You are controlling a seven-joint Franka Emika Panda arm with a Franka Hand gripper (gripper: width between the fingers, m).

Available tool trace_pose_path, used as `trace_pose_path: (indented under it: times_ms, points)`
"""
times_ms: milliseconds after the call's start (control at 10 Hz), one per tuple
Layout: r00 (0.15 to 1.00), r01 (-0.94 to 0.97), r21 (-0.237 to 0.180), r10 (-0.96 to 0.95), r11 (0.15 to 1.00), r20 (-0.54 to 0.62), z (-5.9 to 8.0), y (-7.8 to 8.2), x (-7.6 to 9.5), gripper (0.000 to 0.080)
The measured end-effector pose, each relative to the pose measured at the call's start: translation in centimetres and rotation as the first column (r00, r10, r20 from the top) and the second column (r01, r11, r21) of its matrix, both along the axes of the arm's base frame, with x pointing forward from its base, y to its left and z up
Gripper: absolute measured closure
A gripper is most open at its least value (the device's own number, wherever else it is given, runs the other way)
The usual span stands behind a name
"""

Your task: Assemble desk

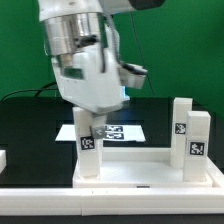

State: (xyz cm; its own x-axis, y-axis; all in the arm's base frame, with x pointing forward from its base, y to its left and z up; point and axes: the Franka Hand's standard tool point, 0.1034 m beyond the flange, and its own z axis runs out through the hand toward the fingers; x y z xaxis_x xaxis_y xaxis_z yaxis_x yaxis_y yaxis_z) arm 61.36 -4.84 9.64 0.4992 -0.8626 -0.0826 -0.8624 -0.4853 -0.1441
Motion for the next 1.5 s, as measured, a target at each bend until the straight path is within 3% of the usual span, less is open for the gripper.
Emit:
trace_pose_path:
  times_ms: [100,200,600,900,1000,1100,1200,1300,1400,1500]
  points:
    - [0.985,-0.173,-0.011,0.173,0.985,0.017,0.4,0.0,-0.1,0.0200]
    - [0.951,-0.309,-0.022,0.310,0.951,0.023,0.7,0.5,-0.3,0.0162]
    - [0.852,-0.519,-0.056,0.522,0.853,0.041,0.6,0.2,-0.3,0.0151]
    - [0.528,-0.840,-0.129,0.849,0.526,0.026,0.5,-0.4,0.4,0.0151]
    - [0.458,-0.880,-0.134,0.889,0.455,0.011,0.2,0.1,0.3,0.0151]
    - [0.488,-0.865,-0.131,0.873,0.485,0.014,0.2,0.0,0.3,0.0151]
    - [0.506,-0.855,-0.128,0.863,0.503,0.013,0.2,-0.1,0.3,0.0247]
    - [0.520,-0.847,-0.127,0.854,0.517,0.012,0.1,0.0,0.3,0.0247]
    - [0.575,-0.811,-0.120,0.818,0.572,0.011,0.1,-0.1,0.3,0.0475]
    - [0.633,-0.769,-0.114,0.774,0.630,0.008,0.1,-0.2,0.3,0.0475]
